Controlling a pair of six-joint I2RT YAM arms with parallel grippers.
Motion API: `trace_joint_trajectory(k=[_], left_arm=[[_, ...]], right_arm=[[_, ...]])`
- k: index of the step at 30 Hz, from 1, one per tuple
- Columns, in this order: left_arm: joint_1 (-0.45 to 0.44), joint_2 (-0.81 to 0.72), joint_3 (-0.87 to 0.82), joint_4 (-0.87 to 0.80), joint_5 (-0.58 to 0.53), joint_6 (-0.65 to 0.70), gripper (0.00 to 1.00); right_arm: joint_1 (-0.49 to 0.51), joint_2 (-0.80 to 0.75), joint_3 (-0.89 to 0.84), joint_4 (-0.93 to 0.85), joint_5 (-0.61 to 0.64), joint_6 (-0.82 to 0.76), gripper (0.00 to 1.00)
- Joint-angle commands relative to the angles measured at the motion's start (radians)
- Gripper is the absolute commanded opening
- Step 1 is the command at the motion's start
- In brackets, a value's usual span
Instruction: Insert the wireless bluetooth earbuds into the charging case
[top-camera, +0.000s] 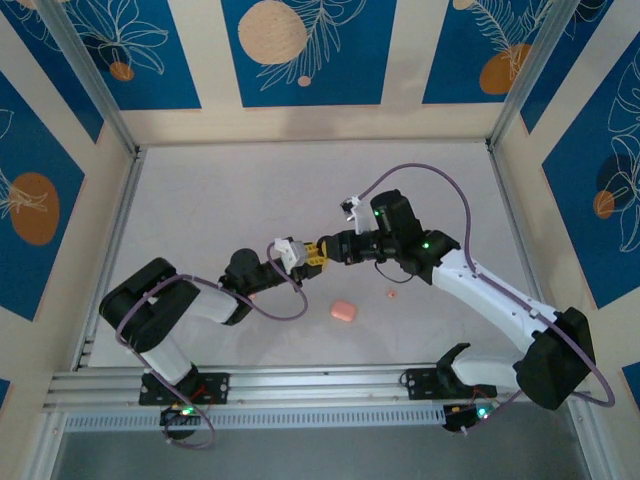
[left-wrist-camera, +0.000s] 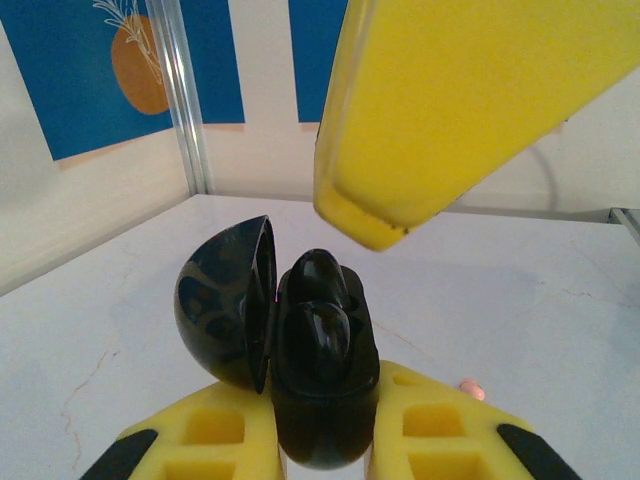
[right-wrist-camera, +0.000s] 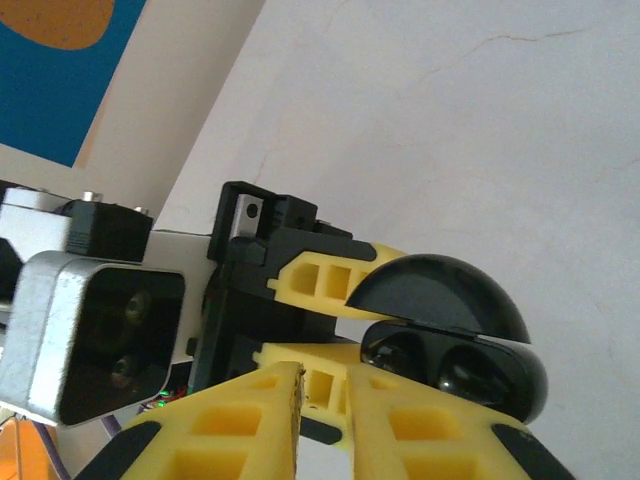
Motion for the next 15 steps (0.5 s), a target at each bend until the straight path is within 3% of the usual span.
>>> trace_joint_trajectory(k=[1, 15], left_arm=[[-0.013, -0.023, -0.007, 0.052, 0.029, -0.011, 0.18], [-0.013, -0.044, -0.024, 0.052, 0.031, -0.006, 0.18]], right_arm=[[0.006, 0.018, 0.022, -0.015, 0.013, -0.018, 0.2], [0.002, 0.001, -0.003, -0.005, 0.023, -0.042, 0.2]])
